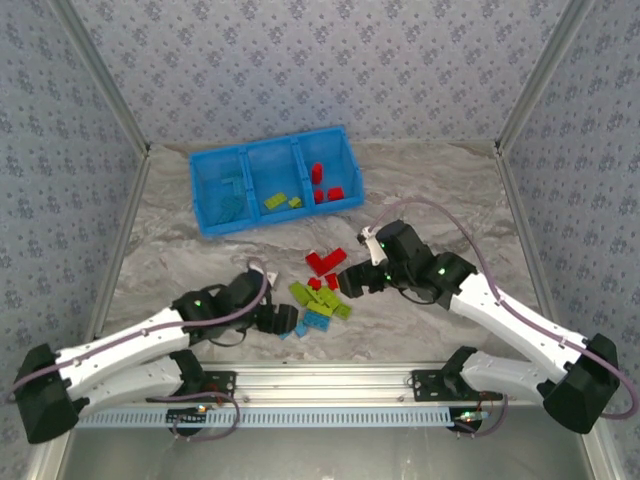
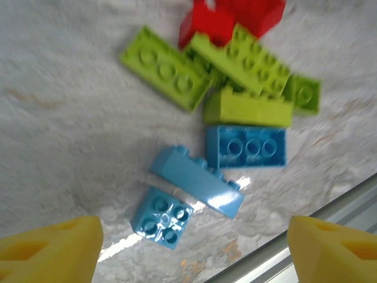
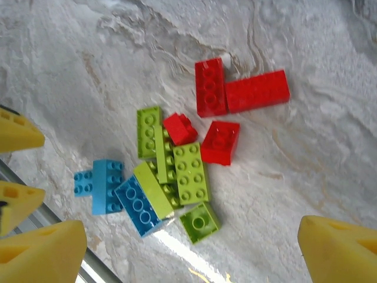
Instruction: Sort the legos into containers by color
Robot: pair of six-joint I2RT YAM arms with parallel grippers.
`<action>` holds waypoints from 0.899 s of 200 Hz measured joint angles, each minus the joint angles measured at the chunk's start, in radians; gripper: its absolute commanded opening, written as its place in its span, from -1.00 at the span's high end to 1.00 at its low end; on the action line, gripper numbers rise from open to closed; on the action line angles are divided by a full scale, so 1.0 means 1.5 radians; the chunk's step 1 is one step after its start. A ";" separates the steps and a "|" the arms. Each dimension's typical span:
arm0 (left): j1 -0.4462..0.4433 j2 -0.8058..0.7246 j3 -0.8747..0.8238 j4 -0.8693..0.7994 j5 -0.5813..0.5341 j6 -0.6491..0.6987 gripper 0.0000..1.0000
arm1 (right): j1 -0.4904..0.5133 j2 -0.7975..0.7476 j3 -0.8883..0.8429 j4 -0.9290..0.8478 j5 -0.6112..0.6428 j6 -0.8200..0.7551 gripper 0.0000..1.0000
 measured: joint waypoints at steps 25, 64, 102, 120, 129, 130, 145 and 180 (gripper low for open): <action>-0.036 0.066 -0.021 0.021 -0.017 -0.017 -0.51 | 0.000 -0.006 -0.008 0.002 0.006 0.019 -0.90; -0.056 0.163 -0.022 0.079 -0.025 0.017 -0.31 | -0.001 0.003 -0.007 0.012 0.006 0.026 -0.91; -0.061 0.218 0.011 0.118 -0.034 0.048 -0.04 | -0.001 0.008 -0.007 0.012 0.006 0.034 -0.91; -0.064 0.224 0.015 0.120 -0.039 0.053 -0.10 | -0.001 0.008 -0.007 0.012 0.006 0.038 -0.91; -0.066 0.224 0.015 0.118 -0.044 0.054 -0.17 | -0.001 0.008 -0.007 0.012 0.006 0.041 -0.91; -0.066 0.224 0.015 0.118 -0.044 0.055 -0.18 | -0.001 0.008 -0.007 0.012 0.006 0.041 -0.91; -0.070 0.217 0.015 0.112 -0.054 0.057 -0.24 | -0.001 0.008 -0.007 0.012 0.006 0.044 -0.90; -0.102 0.170 -0.005 0.086 -0.066 0.059 -0.38 | -0.001 0.008 -0.007 0.013 0.006 0.046 -0.91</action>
